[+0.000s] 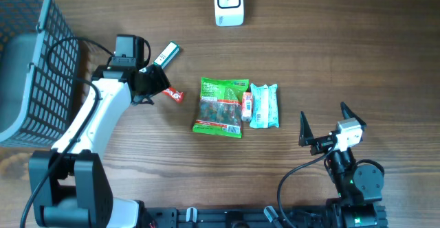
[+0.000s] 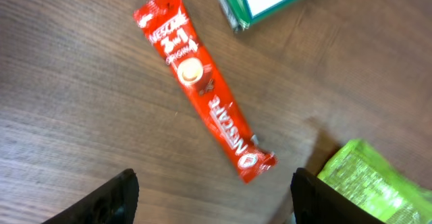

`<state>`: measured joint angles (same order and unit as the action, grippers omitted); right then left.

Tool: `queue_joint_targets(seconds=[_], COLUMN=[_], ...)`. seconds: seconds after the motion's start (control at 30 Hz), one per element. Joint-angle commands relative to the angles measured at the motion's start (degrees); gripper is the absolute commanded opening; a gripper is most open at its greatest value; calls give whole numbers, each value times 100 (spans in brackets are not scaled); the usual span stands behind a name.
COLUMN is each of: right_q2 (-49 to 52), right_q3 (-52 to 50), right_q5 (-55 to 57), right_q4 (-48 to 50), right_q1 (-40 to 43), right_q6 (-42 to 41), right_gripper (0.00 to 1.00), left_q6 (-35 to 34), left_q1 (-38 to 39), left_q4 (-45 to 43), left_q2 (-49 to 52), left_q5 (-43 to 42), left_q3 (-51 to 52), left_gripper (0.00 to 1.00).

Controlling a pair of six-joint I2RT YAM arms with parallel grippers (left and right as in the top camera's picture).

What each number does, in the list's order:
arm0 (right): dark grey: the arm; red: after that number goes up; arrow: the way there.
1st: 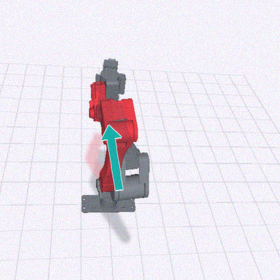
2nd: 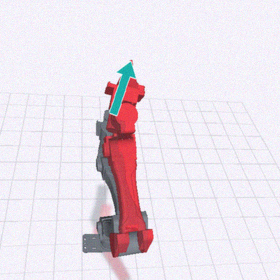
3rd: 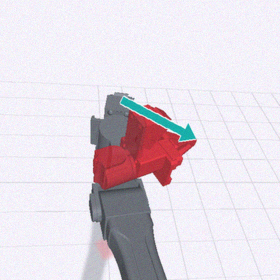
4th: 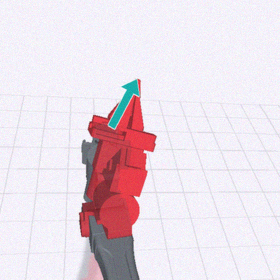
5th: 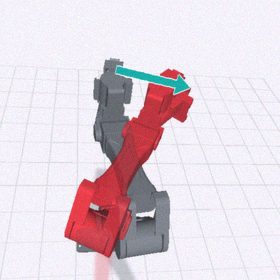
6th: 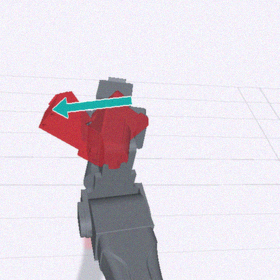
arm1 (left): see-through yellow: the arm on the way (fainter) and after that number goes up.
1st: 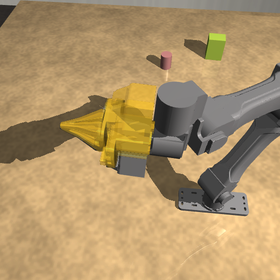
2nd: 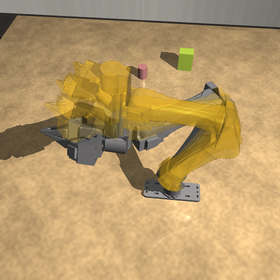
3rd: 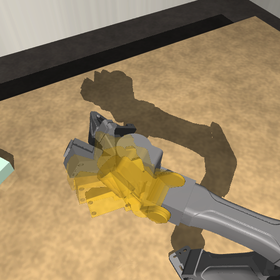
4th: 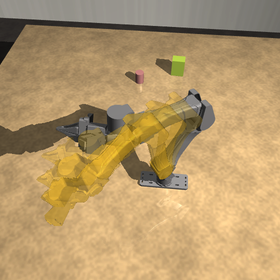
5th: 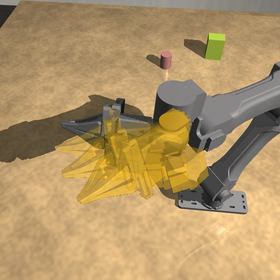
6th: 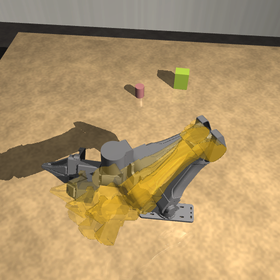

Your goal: Scan the item barcode

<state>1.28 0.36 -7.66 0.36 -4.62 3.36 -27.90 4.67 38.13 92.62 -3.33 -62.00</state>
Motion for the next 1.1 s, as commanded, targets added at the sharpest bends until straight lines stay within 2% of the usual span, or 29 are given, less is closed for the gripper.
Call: queue_joint_targets(seconds=[0.0,0.13,0.2,0.23,0.3,0.37,0.5,0.57,0.6,0.73,0.83,0.93,1.07], right_q2=[-31,-31,-31,-31,-31,-31,-31,-31,-31,-31,-31,-31,-31], right_q3=[-7,-7,-7,-7,-7,-7,-7,-7,-7,-7,-7,-7,-7], right_q5=[13,13,13,13,13,13,11,11,13,13,13,13,13], right_q4=[15,15,15,15,15,15,15,15,15,15,15,15,15], right_q1=[-7,-9,-7,-7,-7,-7,-7,-7,-7,-7,-7,-7,-9], right_q6=[76,76,76,76,76,74,76,76,76,76,76,76,76], right_gripper=[100,100,100,100,100,100,100,100,100,100,100,100,100], left_q6=[-675,-905,-654,-214,50,892,3067,3716,3764,3781,3777,3775,3600], left_q1=[190,409,389,380,380,382,297,179,116,-448,-750,-693,-579], left_q4=[-153,-1005,-1453,-1320,-885,-1095,-1460,-1611,-1637,-1827,-1930,-1904,-1473], left_q2=[201,675,682,684,697,699,872,1104,1189,1631,1978,2249,2238], left_q5=[44,251,205,83,605,872,881,881,876,144,-369,-446,-494], left_q3=[-81,-81,-229,-470,-944,-1143,-1141,-1141,-1141,-1141,-1141,-1141,-1143], left_gripper=[63,50,46,46,47,56,63,71,77,79,75,74,60])
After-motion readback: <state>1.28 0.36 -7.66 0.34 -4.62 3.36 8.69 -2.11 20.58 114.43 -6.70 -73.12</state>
